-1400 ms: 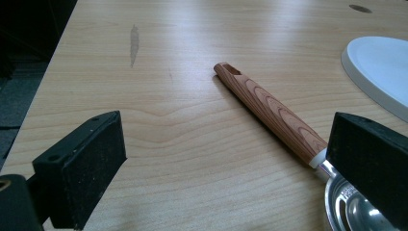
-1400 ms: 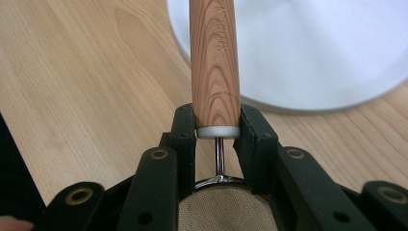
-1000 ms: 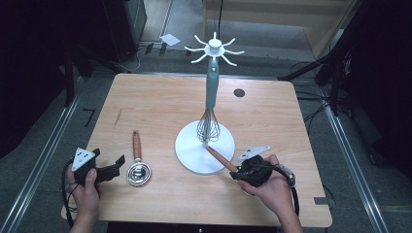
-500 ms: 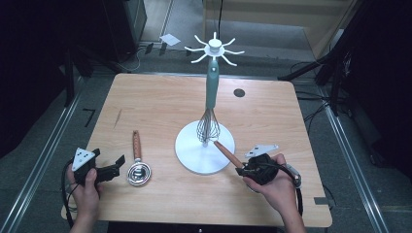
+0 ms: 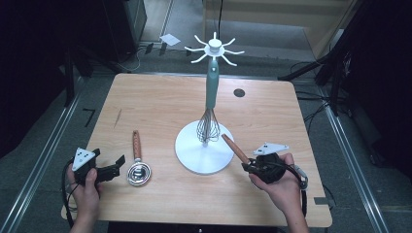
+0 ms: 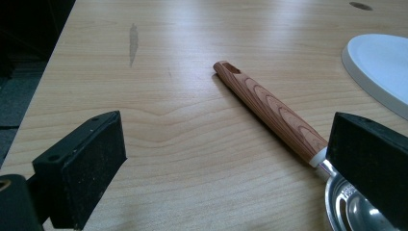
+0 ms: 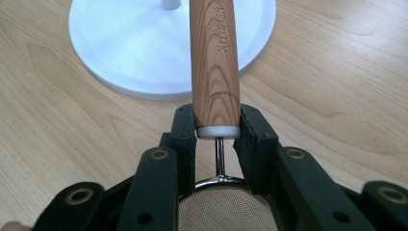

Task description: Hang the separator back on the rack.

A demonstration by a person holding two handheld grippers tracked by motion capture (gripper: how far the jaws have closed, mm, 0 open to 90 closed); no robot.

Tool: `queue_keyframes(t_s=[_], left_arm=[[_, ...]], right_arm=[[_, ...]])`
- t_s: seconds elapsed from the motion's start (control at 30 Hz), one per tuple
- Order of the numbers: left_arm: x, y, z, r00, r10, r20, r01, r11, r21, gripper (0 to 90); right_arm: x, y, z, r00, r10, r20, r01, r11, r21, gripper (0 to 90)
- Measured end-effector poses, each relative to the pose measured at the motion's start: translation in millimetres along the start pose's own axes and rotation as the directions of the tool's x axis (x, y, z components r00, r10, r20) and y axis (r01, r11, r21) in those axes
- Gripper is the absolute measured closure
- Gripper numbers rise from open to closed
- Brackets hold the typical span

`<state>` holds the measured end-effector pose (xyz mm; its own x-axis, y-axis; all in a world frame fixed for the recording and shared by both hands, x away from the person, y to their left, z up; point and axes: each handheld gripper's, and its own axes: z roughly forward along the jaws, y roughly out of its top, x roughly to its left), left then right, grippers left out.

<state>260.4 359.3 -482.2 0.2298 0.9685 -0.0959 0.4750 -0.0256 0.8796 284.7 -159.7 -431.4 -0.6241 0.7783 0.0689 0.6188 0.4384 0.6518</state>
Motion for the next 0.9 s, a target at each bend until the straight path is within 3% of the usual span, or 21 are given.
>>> queue_keyframes(t_s=[0.5,0.9], left_arm=[[0.0,0.0,0.1,1.0000,0.000,0.000,0.000,1.0000,0.001,0.4],[0.5,0.1,0.1,1.0000,-0.002,0.003,0.002,1.0000,0.002,0.4]], right_arm=[[-6.9,-1.0,-10.2,0.9985,0.050,0.024,-0.048,0.996,-0.079,72.1],[-8.7,-0.4,-21.6,0.9963,0.083,0.023,-0.078,0.982,-0.172,72.1]])
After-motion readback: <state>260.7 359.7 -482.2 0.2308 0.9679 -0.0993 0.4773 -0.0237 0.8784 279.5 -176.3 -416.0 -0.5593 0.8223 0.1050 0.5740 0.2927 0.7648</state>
